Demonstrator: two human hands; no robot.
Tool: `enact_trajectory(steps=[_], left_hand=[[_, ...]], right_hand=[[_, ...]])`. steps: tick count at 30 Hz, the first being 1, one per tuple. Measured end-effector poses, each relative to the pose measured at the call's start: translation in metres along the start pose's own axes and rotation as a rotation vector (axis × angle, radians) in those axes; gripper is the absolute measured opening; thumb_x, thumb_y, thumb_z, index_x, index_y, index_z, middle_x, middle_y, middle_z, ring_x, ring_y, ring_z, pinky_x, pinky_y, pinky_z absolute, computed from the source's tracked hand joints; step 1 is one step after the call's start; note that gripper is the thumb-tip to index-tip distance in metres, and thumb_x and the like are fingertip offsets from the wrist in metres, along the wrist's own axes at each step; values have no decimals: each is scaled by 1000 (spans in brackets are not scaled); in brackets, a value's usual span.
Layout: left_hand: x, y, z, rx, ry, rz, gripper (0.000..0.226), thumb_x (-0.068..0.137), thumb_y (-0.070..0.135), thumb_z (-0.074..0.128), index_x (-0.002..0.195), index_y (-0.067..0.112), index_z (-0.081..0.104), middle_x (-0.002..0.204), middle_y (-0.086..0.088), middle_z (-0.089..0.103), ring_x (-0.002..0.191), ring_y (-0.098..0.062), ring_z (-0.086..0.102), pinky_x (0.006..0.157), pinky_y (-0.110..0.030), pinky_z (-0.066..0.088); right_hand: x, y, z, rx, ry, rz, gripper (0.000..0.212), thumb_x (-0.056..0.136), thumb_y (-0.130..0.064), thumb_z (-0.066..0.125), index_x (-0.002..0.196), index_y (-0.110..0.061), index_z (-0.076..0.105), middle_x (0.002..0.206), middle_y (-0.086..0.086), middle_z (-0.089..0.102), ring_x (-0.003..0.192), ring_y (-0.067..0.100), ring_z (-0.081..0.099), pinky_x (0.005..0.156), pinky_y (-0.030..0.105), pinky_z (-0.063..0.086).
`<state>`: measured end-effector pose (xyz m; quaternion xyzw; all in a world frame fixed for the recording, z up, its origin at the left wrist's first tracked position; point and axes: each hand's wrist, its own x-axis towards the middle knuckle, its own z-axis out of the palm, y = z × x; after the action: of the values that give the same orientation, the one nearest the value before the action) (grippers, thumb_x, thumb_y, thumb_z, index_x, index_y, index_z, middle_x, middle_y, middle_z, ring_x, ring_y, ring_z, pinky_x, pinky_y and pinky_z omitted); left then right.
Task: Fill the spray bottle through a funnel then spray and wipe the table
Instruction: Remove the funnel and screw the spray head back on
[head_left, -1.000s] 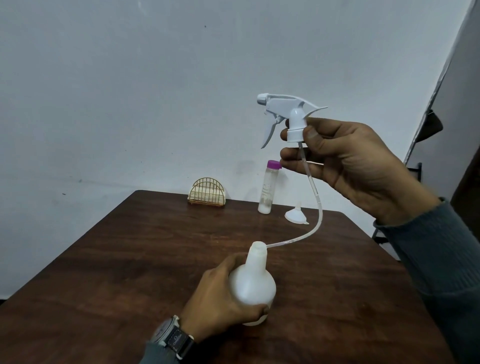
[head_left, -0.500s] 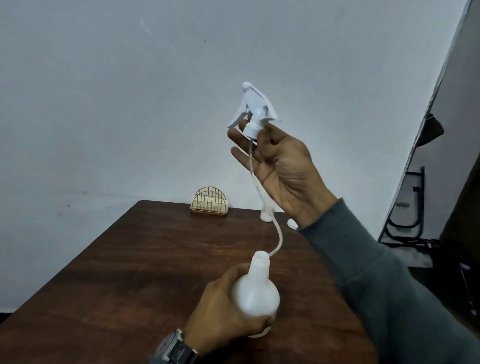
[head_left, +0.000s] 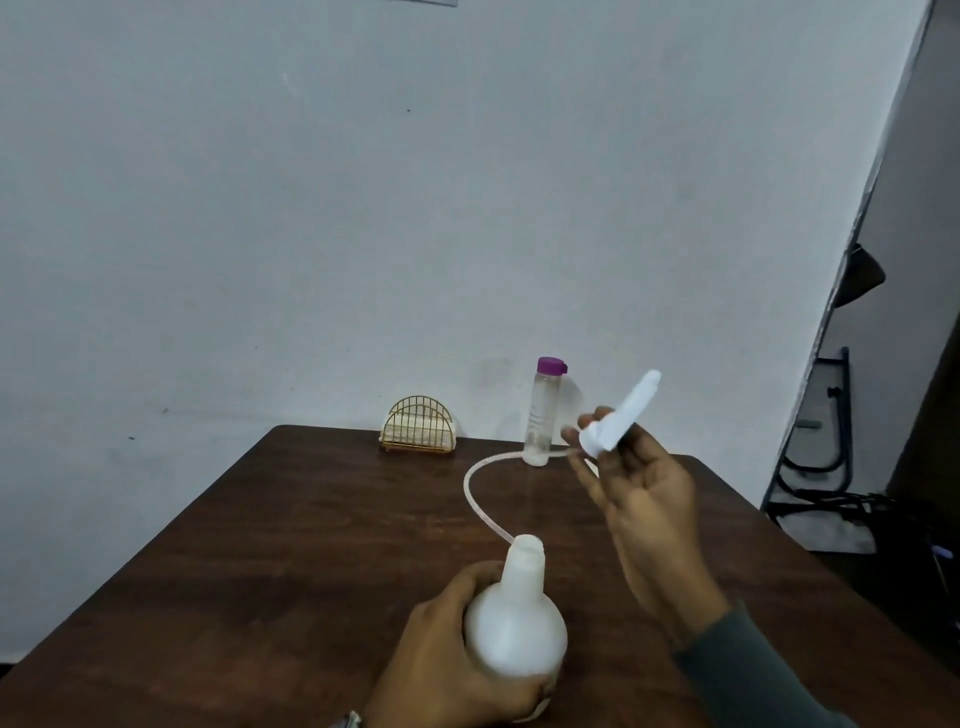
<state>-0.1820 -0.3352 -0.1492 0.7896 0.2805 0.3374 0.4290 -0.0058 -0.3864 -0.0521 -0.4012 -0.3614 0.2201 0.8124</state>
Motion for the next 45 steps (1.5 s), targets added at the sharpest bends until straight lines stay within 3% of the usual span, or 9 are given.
enact_trajectory(steps=[4,6,9,16,26,29,33,39,45], left_hand=[[2,-5,1,17,-27,32,73,59,50,90,125,48,59,113,33,71,107,13,66,93,-18,53],[2,-7,1,29,-27,52,76,58,48,93,126,47,59,113,35,70,106,13,65,89,-11,51],[3,-8,1,55,-36,54,78,55,48,95,123,52,57,113,41,66,105,15,64,84,-6,50],[2,-8,2,42,-41,34,75,52,47,94,117,54,57,111,41,67,103,15,65,82,-9,52],[0,-8,2,28,-43,57,80,55,48,95,125,50,56,116,39,66,107,14,65,85,-9,51],[1,-4,1,54,-48,72,95,55,57,89,138,54,42,122,42,62,111,18,60,94,-12,51],[4,-1,0,73,-76,72,110,58,59,84,150,55,25,125,38,64,114,15,61,101,-25,53],[7,-15,2,76,-50,59,116,53,59,92,149,56,27,125,34,65,115,12,62,99,-25,55],[10,-27,6,58,-38,85,113,52,52,97,146,55,34,125,32,66,113,8,65,93,-24,57]], right_hand=[[-22,0,-22,-223,-7,-102,37,81,-45,76,114,-29,73,120,-3,77,119,25,70,101,32,55],[-28,-8,-28,-248,27,-147,21,91,-31,70,111,-29,74,115,-6,79,114,24,72,98,29,57],[-34,-32,-30,-242,71,-190,28,99,-5,57,114,-25,70,106,-5,80,102,21,75,95,29,59],[-38,-80,-14,-261,2,-231,28,88,-23,58,114,-26,70,113,-3,78,88,16,75,90,29,61],[-29,-90,-15,-236,-56,-185,27,90,-17,56,112,-18,71,106,1,79,69,11,63,78,28,63],[-26,-84,-17,-247,-87,-127,26,95,-10,54,114,-17,71,109,6,79,70,13,66,77,30,63],[-25,-55,-8,-210,-150,8,26,96,-2,54,112,-14,71,95,5,79,77,16,74,82,31,64],[-28,12,-4,-480,-309,112,35,94,8,64,118,-16,70,95,-22,79,97,-1,74,84,17,57],[-40,32,-19,-477,-253,179,32,86,4,76,107,-20,77,104,-5,81,101,11,76,85,24,60]])
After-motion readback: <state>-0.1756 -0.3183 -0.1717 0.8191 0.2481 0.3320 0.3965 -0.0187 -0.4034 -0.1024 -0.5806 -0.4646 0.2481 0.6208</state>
